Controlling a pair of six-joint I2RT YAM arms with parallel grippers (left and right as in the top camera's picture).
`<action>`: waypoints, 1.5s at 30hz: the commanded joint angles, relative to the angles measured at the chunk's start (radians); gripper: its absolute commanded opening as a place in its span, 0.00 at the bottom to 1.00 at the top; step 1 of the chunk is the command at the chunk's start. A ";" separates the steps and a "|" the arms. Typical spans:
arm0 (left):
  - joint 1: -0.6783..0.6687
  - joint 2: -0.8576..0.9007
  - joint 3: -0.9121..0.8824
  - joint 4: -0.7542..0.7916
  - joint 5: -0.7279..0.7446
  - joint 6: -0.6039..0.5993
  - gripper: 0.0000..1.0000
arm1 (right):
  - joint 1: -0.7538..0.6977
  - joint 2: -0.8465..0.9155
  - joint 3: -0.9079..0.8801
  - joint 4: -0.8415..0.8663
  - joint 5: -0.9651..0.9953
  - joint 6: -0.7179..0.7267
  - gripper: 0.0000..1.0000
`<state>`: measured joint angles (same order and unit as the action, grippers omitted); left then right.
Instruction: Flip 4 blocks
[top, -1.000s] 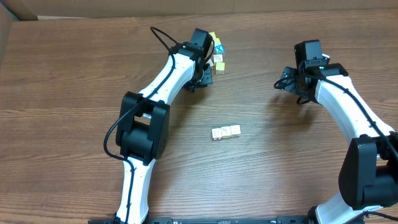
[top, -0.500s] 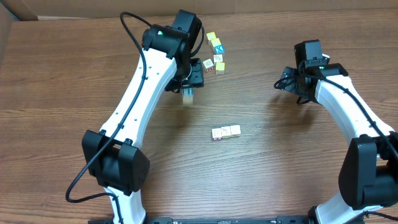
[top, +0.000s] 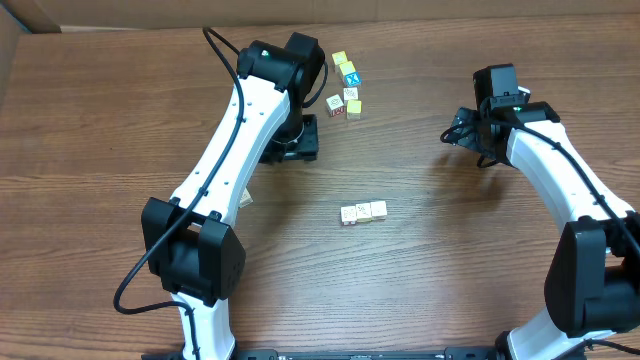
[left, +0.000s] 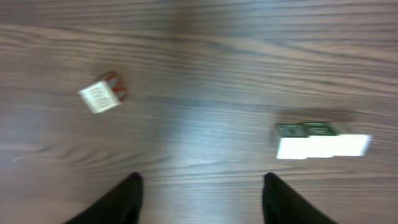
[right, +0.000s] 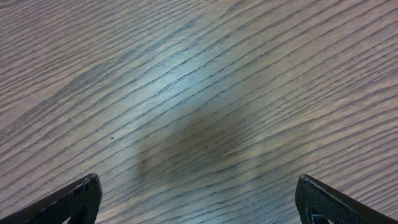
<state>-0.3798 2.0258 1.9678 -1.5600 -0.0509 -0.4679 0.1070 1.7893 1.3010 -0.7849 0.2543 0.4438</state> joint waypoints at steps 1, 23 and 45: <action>0.014 0.009 -0.008 -0.036 -0.135 -0.017 0.49 | 0.002 -0.007 0.016 0.006 0.014 -0.006 1.00; 0.281 0.009 -0.137 -0.053 -0.017 -0.020 0.64 | 0.002 -0.007 0.016 0.006 0.014 -0.006 1.00; 0.275 0.009 -0.504 0.395 0.033 -0.018 0.53 | 0.002 -0.007 0.016 0.006 0.014 -0.007 1.00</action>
<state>-0.0921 2.0277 1.4708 -1.1717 0.0029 -0.4942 0.1070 1.7893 1.3010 -0.7849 0.2546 0.4435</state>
